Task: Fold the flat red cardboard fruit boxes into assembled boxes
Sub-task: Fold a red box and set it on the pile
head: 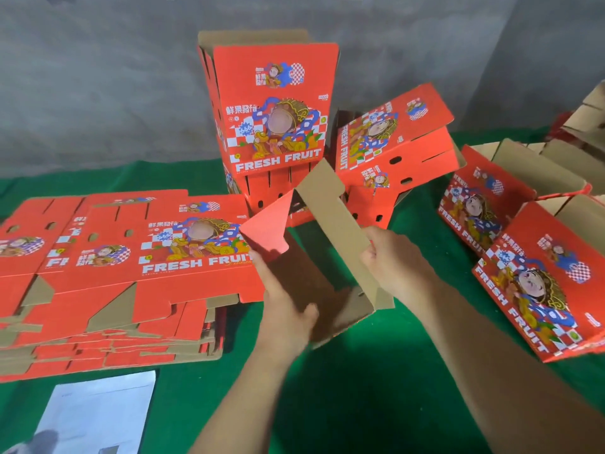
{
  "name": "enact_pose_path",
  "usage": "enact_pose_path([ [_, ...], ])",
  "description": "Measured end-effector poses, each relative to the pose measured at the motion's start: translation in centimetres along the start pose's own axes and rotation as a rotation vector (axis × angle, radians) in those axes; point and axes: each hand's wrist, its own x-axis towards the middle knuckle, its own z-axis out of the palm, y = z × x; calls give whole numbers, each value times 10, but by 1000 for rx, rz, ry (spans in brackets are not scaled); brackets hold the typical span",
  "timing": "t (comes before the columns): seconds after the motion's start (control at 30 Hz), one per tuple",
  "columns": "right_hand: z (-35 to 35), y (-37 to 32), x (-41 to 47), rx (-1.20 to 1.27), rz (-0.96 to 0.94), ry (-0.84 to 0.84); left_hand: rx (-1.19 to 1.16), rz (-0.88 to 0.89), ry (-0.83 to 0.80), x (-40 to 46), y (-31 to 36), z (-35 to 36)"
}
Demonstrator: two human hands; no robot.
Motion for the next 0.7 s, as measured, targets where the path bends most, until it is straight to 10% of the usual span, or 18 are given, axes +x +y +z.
enact_pose_path([
  [0.27, -7, 11, -1, 369, -14, 106, -347, 63, 184, 17, 14, -35],
  [0.5, 16, 30, -15, 983, 404, 150, 314, 284, 608, -17, 48, -29],
  [0.7, 42, 8, -42, 1378, 508, 246, 250, 216, 252, -56, 34, 44],
])
